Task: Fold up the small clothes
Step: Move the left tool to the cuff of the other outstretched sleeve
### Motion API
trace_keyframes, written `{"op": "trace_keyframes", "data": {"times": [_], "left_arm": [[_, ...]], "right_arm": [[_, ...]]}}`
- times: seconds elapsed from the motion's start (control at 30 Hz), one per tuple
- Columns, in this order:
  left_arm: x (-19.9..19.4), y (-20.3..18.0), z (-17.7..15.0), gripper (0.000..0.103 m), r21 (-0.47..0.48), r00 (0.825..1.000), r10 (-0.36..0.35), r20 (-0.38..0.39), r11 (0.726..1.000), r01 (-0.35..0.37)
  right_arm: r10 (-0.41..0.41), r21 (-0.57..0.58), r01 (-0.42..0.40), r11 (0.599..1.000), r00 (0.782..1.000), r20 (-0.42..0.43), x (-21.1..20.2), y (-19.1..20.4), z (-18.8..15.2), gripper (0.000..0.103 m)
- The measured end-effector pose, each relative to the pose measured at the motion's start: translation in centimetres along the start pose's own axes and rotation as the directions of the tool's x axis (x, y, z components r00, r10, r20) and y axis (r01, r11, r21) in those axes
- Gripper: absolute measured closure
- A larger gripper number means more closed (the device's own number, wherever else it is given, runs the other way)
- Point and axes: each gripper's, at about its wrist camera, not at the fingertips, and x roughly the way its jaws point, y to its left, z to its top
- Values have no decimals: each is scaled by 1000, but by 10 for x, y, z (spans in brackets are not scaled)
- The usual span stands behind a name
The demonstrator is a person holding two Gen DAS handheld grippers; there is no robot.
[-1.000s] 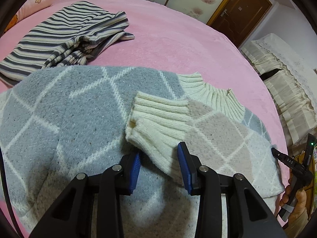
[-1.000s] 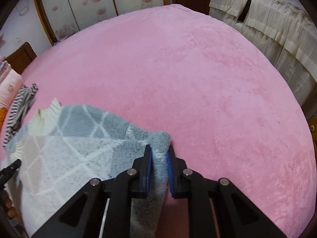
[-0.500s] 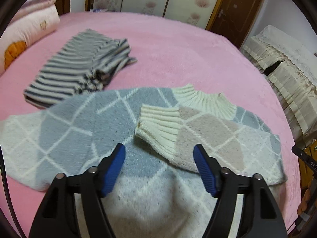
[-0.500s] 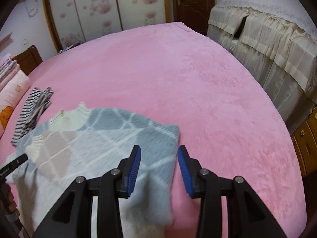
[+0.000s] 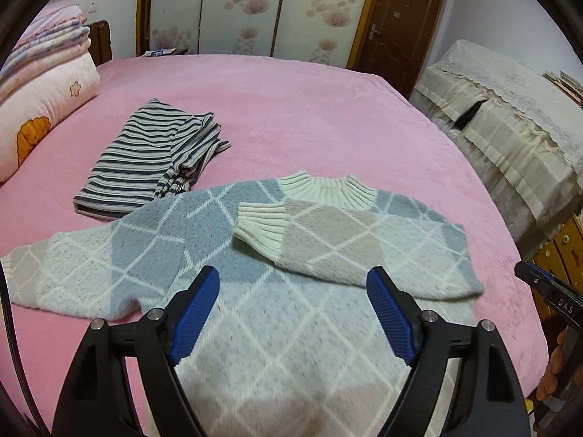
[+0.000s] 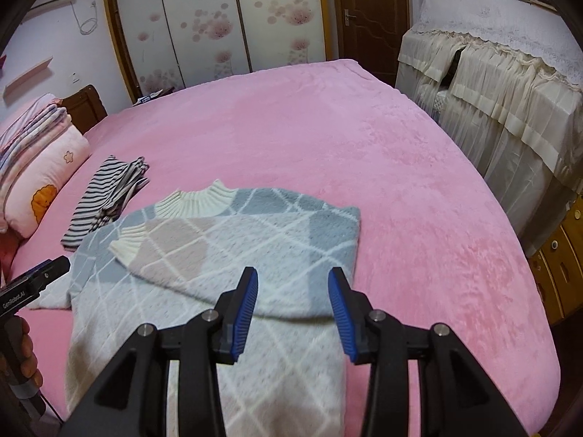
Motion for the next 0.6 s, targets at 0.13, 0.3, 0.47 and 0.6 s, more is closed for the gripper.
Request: {"op": "trace_keyframes", "data": {"times": [0.13,0.3,0.47,0.6], "left_arm": [[-24,-3,-10,18,-7,1000,2,14,1000,-2],[-56,1,-24,18,-6,1000,-23,20,1000,23],[-88,14,-39,18,26,999,-38,35,999,37],[-106,35,-47,18,38,998,-28,48,999,26]], "right_arm": [[14,-7,-14,1000,1000,2,-15,10,-11,62],[33,-16,-33,999,999,0,-31,22,-23,62],[59,-20,-59,998,998,-4,-45,38,-33,62],[66,-36,-66,997,998,-4,-54,60,-40,62]]}}
